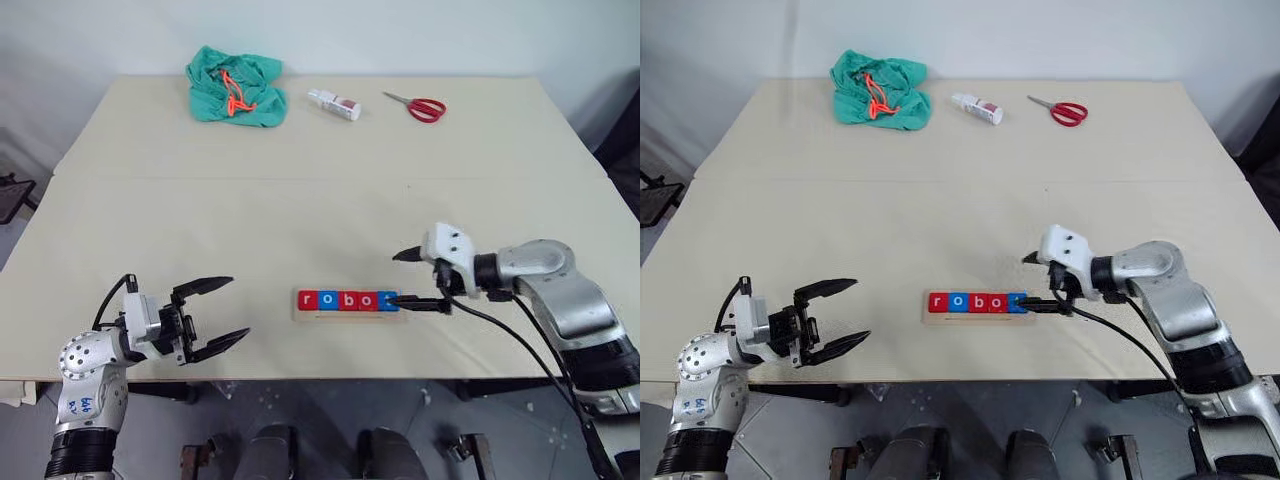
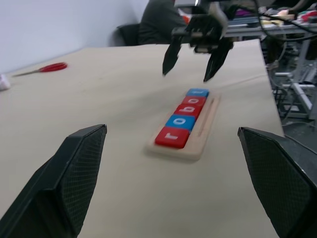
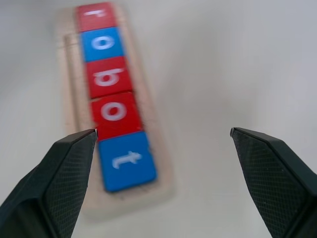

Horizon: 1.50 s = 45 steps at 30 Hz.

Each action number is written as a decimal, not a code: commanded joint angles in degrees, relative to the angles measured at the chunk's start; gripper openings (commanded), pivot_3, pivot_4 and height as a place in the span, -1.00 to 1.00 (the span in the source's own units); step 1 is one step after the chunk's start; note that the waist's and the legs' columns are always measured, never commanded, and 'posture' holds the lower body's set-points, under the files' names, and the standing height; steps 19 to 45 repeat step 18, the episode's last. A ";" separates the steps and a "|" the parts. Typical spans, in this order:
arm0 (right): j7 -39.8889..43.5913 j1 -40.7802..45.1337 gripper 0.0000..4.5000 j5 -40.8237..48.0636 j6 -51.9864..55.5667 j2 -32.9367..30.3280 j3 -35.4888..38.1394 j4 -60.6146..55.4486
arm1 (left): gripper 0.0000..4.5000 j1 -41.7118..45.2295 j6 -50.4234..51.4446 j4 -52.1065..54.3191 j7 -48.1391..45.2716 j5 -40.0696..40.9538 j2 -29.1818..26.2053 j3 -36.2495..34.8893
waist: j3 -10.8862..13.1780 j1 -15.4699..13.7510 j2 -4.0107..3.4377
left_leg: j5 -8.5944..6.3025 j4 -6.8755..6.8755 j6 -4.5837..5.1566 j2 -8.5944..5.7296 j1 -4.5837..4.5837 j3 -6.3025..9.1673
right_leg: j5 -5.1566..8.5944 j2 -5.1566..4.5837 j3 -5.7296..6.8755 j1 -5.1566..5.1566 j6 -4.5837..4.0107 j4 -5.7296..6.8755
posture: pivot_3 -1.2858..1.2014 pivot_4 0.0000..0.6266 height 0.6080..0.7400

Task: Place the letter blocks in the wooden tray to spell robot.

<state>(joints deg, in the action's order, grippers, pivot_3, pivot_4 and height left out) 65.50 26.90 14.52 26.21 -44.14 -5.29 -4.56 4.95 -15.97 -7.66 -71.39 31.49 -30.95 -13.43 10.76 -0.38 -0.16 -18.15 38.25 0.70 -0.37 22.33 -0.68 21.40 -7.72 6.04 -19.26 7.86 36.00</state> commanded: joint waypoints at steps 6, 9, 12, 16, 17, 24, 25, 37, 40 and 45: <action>6.62 -6.45 1.00 4.82 -16.65 -2.12 10.50 8.41 | 1.00 2.61 2.62 -0.06 11.60 -6.03 -1.65 -1.66 | 0.00 0.40 0.00 | 0.00 0.00 0.00 0.02 -0.05 -0.12 | 0.00 0.03 -0.04 0.01 0.00 0.00 | 0.03 -0.52 1.00; 10.55 -6.70 1.00 5.81 -21.04 -3.35 12.30 14.20 | 1.00 2.59 4.57 0.66 13.51 -5.65 -2.54 -2.37 | 0.00 0.44 0.00 | 0.00 -0.02 0.00 0.03 -0.05 -0.12 | 0.00 0.03 -0.03 0.00 0.00 0.01 | 0.03 -0.52 1.00; 13.72 -6.41 1.00 5.95 -25.41 -4.02 13.26 19.96 | 1.00 2.74 4.60 -0.51 13.24 -5.13 -3.89 -3.57 | 0.00 0.45 0.01 | 0.00 -0.03 0.00 0.04 -0.05 -0.12 | 0.00 0.03 -0.01 0.00 0.00 0.00 | 0.03 -0.52 1.00; 15.13 -4.64 1.00 5.27 -27.93 -4.40 13.46 25.95 | 1.00 2.40 3.16 -0.92 14.84 -7.45 -4.64 -3.77 | 0.00 0.47 0.00 | 0.00 -0.03 0.00 0.05 -0.06 -0.14 | 0.00 0.03 -0.01 0.00 0.00 0.00 | 0.03 -0.52 1.00; 15.16 -4.26 1.00 5.12 -28.40 -4.36 13.46 26.91 | 1.00 2.34 2.94 -0.96 14.50 -7.21 -4.68 -3.72 | 0.01 0.47 0.00 | 0.00 -0.02 0.00 0.04 -0.06 -0.14 | 0.00 0.02 -0.01 0.00 0.00 0.00 | 0.03 -0.52 1.00; 15.08 -3.96 1.00 5.10 -28.57 -4.26 13.47 27.59 | 1.00 2.40 3.00 -1.22 13.12 -6.21 -4.73 -3.60 | 0.01 0.47 0.00 | 0.00 -0.02 0.00 0.04 -0.05 -0.15 | 0.00 0.02 -0.01 -0.01 0.00 -0.01 | 0.03 -0.52 1.00; 15.08 -3.96 1.00 5.10 -28.57 -4.26 13.47 27.59 | 1.00 2.40 3.00 -1.22 13.12 -6.21 -4.73 -3.60 | 0.01 0.47 0.00 | 0.00 -0.02 0.00 0.04 -0.05 -0.15 | 0.00 0.02 -0.01 -0.01 0.00 -0.01 | 0.03 -0.52 1.00; 15.08 -3.96 1.00 5.10 -28.57 -4.26 13.47 27.59 | 1.00 2.40 3.00 -1.22 13.12 -6.21 -4.73 -3.60 | 0.01 0.47 0.00 | 0.00 -0.02 0.00 0.04 -0.05 -0.15 | 0.00 0.02 -0.01 -0.01 0.00 -0.01 | 0.03 -0.52 1.00; 15.08 -3.96 1.00 5.10 -28.57 -4.26 13.47 27.59 | 1.00 2.40 3.00 -1.22 13.12 -6.21 -4.73 -3.60 | 0.01 0.47 0.00 | 0.00 -0.02 0.00 0.04 -0.05 -0.15 | 0.00 0.02 -0.01 -0.01 0.00 -0.01 | 0.03 -0.52 1.00; 15.08 -3.96 1.00 5.10 -28.57 -4.26 13.47 27.59 | 1.00 2.40 3.00 -1.22 13.12 -6.21 -4.73 -3.60 | 0.01 0.47 0.00 | 0.00 -0.02 0.00 0.04 -0.05 -0.15 | 0.00 0.02 -0.01 -0.01 0.00 -0.01 | 0.03 -0.52 1.00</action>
